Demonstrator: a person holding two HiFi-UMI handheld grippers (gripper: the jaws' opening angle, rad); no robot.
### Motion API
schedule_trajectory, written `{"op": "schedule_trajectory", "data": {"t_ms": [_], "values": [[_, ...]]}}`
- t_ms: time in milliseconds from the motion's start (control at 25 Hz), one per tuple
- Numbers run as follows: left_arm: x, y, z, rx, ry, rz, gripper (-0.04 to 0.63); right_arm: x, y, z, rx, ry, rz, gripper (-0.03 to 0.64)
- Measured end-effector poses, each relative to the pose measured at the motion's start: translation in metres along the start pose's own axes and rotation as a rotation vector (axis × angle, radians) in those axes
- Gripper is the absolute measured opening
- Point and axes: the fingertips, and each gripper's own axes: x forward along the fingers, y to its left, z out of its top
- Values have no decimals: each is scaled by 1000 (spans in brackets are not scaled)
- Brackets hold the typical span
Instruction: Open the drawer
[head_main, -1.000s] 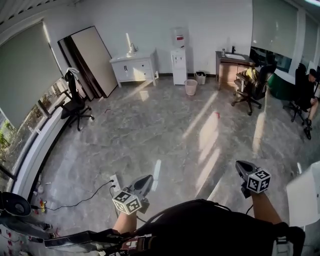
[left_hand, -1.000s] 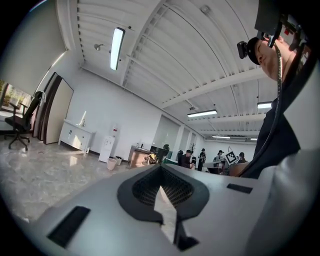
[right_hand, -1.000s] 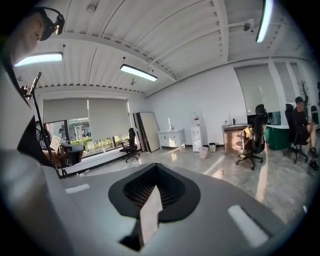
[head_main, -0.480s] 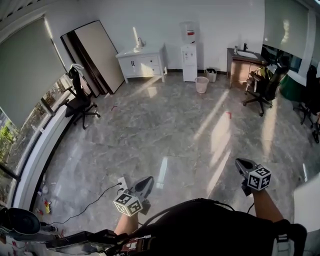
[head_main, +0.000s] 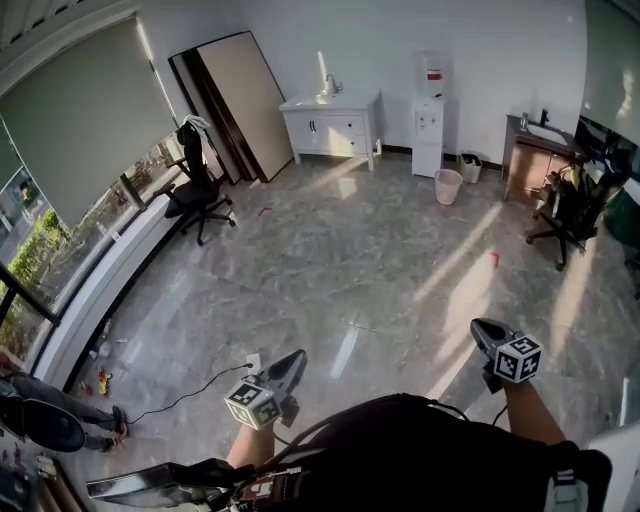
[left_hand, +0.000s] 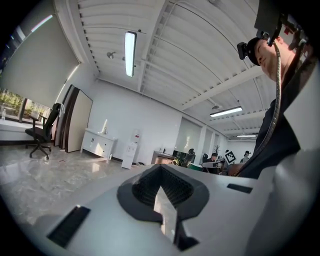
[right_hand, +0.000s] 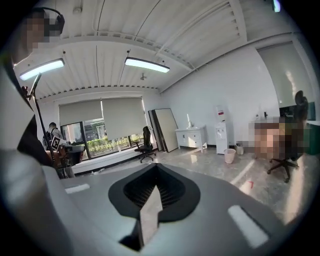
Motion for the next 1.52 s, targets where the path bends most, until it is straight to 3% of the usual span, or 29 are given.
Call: {"op": "schedule_trajectory", "data": {"t_ms": [200, 440, 800, 1000, 1160, 1320, 1520], "values": [[59, -11, 7, -10, -21, 54, -9, 24, -56, 25, -45, 3, 64, 2], [120, -20, 2, 17, -10, 62, -9, 52, -111, 33, -46, 15, 106, 2], [190, 22, 3, -1, 43, 25, -9, 111, -147, 19, 17, 46, 100, 2], [229, 82, 8, 3, 54, -55, -9, 163, -154, 33, 2, 48, 43, 2], [255, 146, 36, -15, 60, -112, -9, 208, -149, 65, 4, 25, -32, 2], [277, 203, 74, 38, 66, -172, -9, 252, -143, 100, 5, 0, -93, 2], [284, 276, 92, 44, 66, -203, -9, 320, -119, 113, 0, -2, -104, 2]]}}
